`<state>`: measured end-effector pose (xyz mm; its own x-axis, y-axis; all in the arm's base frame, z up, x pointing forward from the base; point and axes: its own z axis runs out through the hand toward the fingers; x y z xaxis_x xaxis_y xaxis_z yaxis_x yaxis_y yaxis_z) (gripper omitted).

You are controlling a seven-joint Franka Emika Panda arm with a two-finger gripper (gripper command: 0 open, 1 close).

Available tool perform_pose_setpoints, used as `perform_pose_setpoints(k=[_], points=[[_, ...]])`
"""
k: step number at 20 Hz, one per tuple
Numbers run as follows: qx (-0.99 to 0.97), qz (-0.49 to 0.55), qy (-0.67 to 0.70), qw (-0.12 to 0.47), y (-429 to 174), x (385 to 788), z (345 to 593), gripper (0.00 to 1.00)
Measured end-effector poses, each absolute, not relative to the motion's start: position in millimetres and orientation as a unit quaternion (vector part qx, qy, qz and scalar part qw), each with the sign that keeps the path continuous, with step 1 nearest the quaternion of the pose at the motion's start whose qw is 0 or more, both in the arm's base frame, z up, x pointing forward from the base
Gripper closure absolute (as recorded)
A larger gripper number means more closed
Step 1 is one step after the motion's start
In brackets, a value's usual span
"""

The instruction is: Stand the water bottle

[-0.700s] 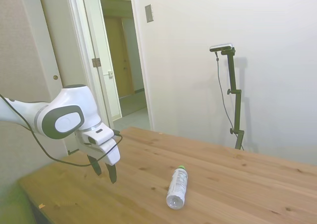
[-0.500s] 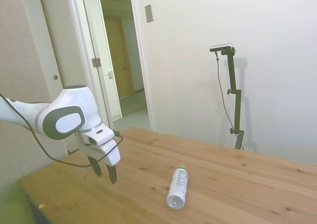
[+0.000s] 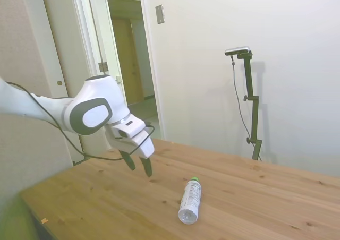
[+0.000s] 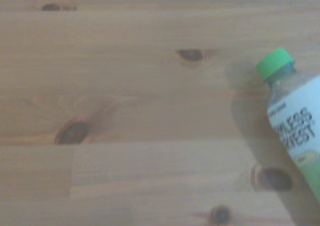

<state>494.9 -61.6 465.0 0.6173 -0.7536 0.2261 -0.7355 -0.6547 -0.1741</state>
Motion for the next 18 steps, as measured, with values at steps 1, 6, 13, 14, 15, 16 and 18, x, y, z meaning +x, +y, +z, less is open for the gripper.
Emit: perform_pose_setpoints(k=[1, 6, 13, 14, 15, 16, 18], points=[[-0.902, -0.142, 0.407, 0.031, -66, 505, 463, 0.0], [-0.91, -0.144, 0.388, 0.018, -74, 527, 455, 0.0], [-0.906, -0.16, 0.393, 0.016, -97, 566, 444, 0.0], [-0.905, -0.159, 0.394, 0.015, -105, 573, 439, 0.0], [-0.906, -0.157, 0.393, 0.015, -112, 580, 435, 0.0], [-0.907, -0.154, 0.391, 0.018, -117, 588, 430, 0.0], [-0.912, -0.149, 0.382, 0.023, -125, 602, 420, 0.0]])
